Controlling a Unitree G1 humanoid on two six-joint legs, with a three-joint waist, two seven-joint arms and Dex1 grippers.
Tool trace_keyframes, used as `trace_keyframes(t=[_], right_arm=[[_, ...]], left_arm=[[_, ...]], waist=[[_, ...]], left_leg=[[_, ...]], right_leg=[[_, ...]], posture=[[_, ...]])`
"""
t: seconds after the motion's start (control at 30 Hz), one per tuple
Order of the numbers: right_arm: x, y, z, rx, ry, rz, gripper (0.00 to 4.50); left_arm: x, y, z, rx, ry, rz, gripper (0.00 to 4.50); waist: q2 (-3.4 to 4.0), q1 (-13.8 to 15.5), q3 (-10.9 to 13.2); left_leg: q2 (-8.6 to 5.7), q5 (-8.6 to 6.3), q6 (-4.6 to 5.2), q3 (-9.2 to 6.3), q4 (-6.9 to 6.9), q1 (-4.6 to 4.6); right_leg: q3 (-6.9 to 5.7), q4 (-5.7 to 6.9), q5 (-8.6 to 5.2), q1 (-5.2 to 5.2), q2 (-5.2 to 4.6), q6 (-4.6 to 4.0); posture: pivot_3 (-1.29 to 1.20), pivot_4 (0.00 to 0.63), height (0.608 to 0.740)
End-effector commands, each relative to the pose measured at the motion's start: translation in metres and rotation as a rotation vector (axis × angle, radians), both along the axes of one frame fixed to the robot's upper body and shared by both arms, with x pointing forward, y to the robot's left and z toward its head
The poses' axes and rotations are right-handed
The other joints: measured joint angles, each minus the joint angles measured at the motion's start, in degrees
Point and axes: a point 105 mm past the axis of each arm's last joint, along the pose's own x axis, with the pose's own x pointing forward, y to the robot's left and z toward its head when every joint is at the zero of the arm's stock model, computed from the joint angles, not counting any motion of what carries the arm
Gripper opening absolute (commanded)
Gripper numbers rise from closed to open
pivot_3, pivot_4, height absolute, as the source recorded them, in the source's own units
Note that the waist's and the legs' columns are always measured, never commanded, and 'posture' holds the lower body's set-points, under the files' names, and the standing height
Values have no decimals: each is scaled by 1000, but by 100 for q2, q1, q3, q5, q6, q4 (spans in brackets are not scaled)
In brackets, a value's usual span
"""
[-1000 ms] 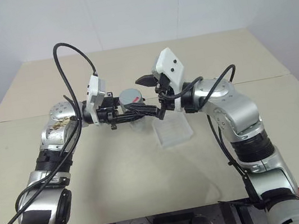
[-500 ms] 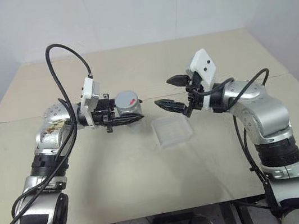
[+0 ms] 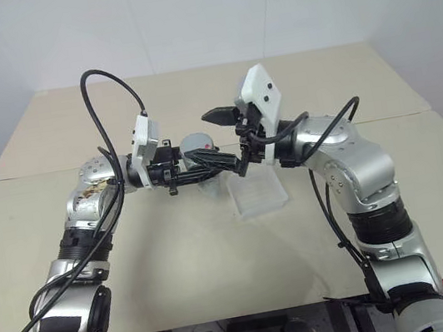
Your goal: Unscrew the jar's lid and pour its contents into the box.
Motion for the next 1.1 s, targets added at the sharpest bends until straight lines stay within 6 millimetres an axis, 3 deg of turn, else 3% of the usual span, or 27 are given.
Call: trace_keyframes(t=[0.03,0.33,0.57,1.1], right_arm=[[-1,12,12,6,-18,-3,4478],[11,25,8,-17,-22,-71,4478],[20,8,6,-25,-16,-127,4478],[15,-43,0,-27,21,-199,4478]], left_arm=[[-2,-3,14,-13,-46,-19,2067],[-3,0,16,-8,-52,-20,2067],[-4,4,17,-4,-54,-11,2067],[-11,11,15,-2,-62,-29,2067]], waist=[[0,-16,0],[0,-21,0],[2,-25,-2],[2,-13,-2]], left_leg=[[0,0,0,1,0,1],[-1,1,-1,1,-1,2],[-1,1,-2,1,-1,1],[0,0,0,0,-1,-1]], right_leg=[[1,0,0,0,0,0],[0,1,0,0,1,0],[-1,2,0,-1,1,0],[0,0,0,-1,0,0]], posture=[[0,150,740],[0,150,740],[0,150,740],[0,150,740]])
